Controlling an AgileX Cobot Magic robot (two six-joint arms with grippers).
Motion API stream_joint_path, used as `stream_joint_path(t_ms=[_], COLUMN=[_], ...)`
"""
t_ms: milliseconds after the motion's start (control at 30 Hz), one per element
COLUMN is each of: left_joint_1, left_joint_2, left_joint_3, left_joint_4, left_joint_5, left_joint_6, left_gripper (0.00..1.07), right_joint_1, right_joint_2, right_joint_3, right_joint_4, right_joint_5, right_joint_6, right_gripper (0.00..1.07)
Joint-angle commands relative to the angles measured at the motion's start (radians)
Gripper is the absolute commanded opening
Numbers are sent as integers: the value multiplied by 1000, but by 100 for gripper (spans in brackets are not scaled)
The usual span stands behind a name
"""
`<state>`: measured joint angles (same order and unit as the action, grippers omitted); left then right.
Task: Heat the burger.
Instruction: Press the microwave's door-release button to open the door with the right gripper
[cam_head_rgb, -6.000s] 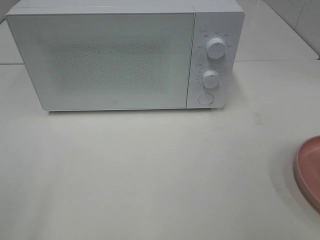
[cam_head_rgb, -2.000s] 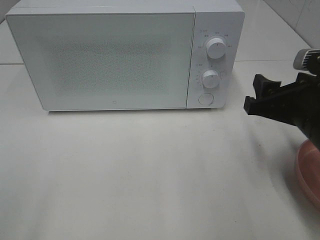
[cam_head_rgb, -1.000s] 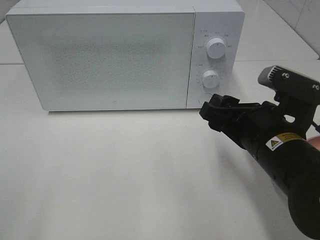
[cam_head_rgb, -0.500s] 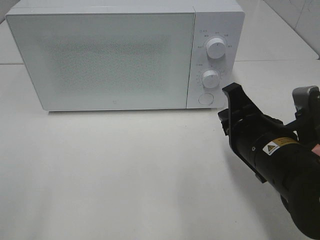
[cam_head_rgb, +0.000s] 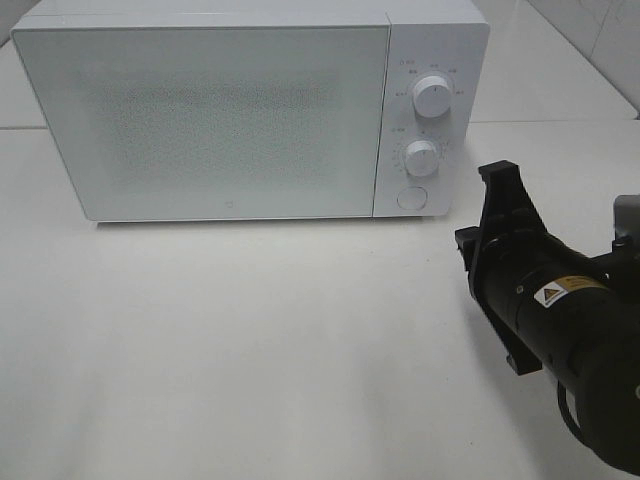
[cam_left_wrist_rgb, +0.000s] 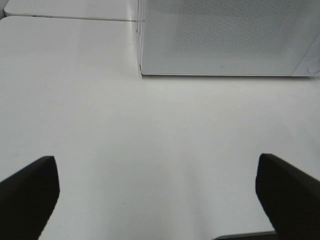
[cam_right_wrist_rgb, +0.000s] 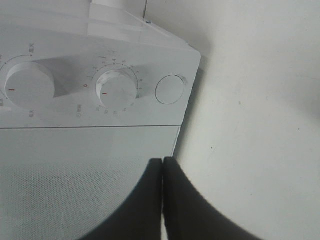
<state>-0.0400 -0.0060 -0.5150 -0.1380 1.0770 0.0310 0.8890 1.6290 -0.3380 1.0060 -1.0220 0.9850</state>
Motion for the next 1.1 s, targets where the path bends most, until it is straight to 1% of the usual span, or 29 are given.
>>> stream_joint_path(t_ms=[33, 133, 267, 533, 600, 667, 700, 733, 800, 833, 1100], left_joint_1=[-1, -1, -1, -1, -1, -1, -1, -1, -1, -1, -1], left_joint_2=[-17, -17, -17, -17, -17, -17, -17, -17, -17, -17, -17], left_joint_3=[-1, -1, -1, -1, -1, -1, -1, -1, -1, -1, -1], left_joint_4=[-5, -5, -5, -5, -5, -5, -5, -5, -5, -5, -5], left_joint_5=[-10, -10, -10, -10, -10, -10, -10, -10, -10, -10, -10], left_joint_6=[0, 0, 0, 0, 0, 0, 0, 0, 0, 0, 0], left_gripper=[100, 100, 100, 100, 100, 100, 100, 100, 100, 100, 100], right_joint_1=[-4, -4, -4, -5, -17, -56, -56, -78, -87, -105, -158], right_joint_2=[9, 37, 109, 167, 184, 202, 202, 213, 217, 229, 282], right_joint_3=[-14, -35, -81, -122, -132, -158, -158, -177, -185, -204, -273], right_joint_4=[22, 32, 31, 31, 22, -20, -20, -47, -56, -80, -119], right_joint_5=[-10, -11, -32, -37, -35, -26, -26, -22, -20, -9, 34], right_joint_6=[13, 19, 95, 175, 192, 192, 192, 192, 192, 192, 197], right_gripper=[0, 0, 0, 0, 0, 0, 0, 0, 0, 0, 0])
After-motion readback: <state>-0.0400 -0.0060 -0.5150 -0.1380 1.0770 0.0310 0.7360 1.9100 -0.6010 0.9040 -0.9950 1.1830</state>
